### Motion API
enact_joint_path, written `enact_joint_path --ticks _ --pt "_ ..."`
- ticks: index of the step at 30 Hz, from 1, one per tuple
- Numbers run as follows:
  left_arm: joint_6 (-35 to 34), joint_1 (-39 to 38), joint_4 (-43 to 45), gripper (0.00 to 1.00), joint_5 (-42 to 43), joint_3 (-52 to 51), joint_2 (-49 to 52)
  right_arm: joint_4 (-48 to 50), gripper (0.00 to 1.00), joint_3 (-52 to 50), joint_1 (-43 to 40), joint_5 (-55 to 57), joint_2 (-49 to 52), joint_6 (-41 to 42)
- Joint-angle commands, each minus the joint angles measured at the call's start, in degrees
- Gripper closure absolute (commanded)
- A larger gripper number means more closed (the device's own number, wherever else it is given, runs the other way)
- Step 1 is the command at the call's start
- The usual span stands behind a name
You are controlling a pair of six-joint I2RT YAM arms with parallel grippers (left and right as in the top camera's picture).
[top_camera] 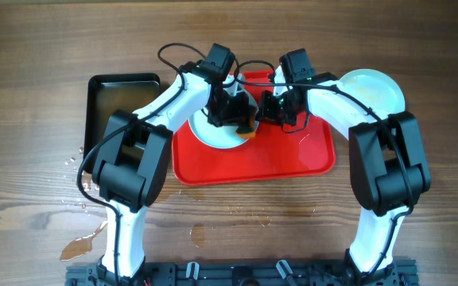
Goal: Clean dirty plates on tray and stack at the side
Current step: 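Scrub the third plate with the sponge while right gripper holds it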
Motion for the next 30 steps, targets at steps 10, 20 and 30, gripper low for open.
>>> enact_joint_path --ticks 10,20,30 --pt "-8.35 0.00 2.75 0.96 -41.97 -0.20 0.96 0.07 0.96 -0.74 -0.07 0.96 1.29 0.61" --pt "-13.90 -0.09 -14.29 0.96 -52.00 -0.20 0.96 0.09 0.96 -0.74 0.00 0.96 1.29 0.66" --pt "0.17 -0.09 -18.62 0.96 0.55 -0.20 0.96 0.26 0.96 -0.74 0.00 0.92 1.29 0.66"
